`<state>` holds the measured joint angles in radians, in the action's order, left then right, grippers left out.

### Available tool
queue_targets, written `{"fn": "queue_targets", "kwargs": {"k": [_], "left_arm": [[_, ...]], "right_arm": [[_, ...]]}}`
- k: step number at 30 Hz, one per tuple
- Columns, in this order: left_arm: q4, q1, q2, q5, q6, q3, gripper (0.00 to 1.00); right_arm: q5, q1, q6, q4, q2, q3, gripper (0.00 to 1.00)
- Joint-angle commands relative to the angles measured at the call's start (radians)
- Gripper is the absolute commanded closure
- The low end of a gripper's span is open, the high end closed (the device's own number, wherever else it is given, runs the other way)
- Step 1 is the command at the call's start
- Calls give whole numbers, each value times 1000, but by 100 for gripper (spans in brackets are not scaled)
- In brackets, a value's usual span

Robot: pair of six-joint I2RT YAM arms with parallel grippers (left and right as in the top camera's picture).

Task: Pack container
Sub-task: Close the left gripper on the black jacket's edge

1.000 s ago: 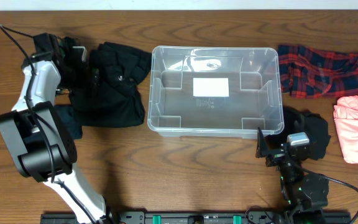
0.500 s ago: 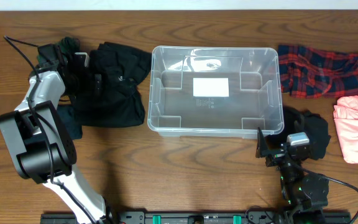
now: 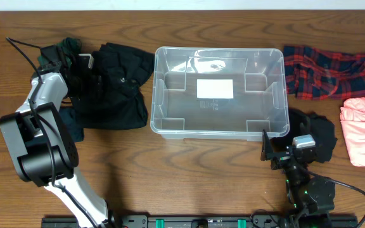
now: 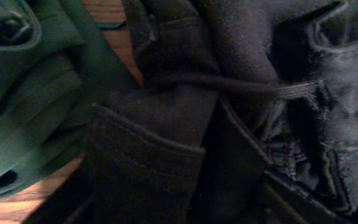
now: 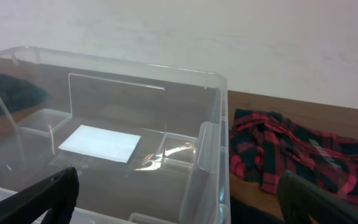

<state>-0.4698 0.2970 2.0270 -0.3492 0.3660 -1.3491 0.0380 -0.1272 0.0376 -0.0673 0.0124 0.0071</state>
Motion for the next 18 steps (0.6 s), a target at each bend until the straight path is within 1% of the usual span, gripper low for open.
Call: {"fn": "queue_targets", "kwargs": {"k": [1,2,4,5,7,8,13,18], "left_arm": [[-21,-2,42,46,22,39,44],[-21,-2,42,46,22,39,55],[-22,-2,41,46,22,39,70],[-22,-2,40,46,22,39,79],[-23,-2,37,46,21,39,91],[-22,-2,35,46,21,39,94],[-23,-2,7,46,-28,38,94],[-22,-2,-69,46,-93,34,94]], "right_arm": [[7,9,12,-4,-5,-2,1],[7,9,12,-4,-5,-2,1],[7,9,12,-4,-5,-2,1],[7,9,12,-4,-5,-2,1],[7,9,12,-4,-5,-2,1],[7,9,12,-4,-5,-2,1],[7,9,12,-4,-5,-2,1],[7,9,12,-4,-5,-2,1]]}}
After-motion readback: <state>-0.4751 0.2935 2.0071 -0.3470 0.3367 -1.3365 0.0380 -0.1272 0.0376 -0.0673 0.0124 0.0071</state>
